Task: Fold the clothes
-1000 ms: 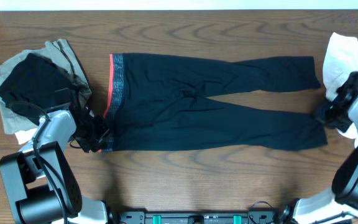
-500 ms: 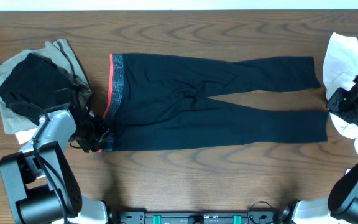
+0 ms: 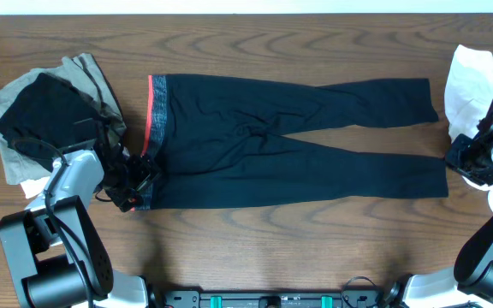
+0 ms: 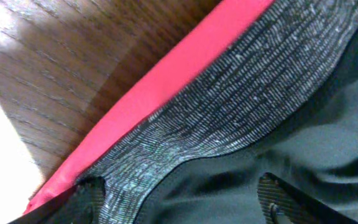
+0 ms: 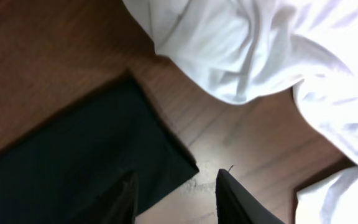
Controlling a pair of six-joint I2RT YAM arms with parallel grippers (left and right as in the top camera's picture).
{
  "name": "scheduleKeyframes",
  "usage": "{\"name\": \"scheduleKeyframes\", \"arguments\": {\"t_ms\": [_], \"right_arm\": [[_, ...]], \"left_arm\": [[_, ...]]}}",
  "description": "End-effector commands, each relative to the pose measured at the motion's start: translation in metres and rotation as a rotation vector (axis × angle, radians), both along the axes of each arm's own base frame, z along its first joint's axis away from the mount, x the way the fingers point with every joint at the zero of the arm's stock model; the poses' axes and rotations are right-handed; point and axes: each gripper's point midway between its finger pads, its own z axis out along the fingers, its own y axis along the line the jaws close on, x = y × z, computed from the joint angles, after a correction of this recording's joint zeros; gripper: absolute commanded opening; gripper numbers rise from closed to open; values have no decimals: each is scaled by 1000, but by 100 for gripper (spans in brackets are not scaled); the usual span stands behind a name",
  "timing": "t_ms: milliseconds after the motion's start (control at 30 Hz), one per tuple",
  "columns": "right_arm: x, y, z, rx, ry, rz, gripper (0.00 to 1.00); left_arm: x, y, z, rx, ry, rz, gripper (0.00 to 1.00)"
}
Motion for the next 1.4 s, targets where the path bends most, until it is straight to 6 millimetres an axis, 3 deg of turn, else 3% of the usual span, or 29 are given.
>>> {"name": "scheduleKeyframes", "arguments": {"t_ms": [0,400,833,1100,1367], "right_arm": [[-11,-1,-7,0,34,-16,41],[-23,15,-34,61,39,-35,46],[-22,15,-35,65,26,-57,46],[-18,13,-37,58,9,-56,47],[-25,28,-62,112,-16,-63,47]], "left_arm": [[-50,15,-35,87,190,-33,84],[-42,18,9,132,57,-30,86],[-40,10,29,101,-7,-26,86],[-34,13,56,148,-119,-19,86],[-63,27,57,243,-2,78,92]]}}
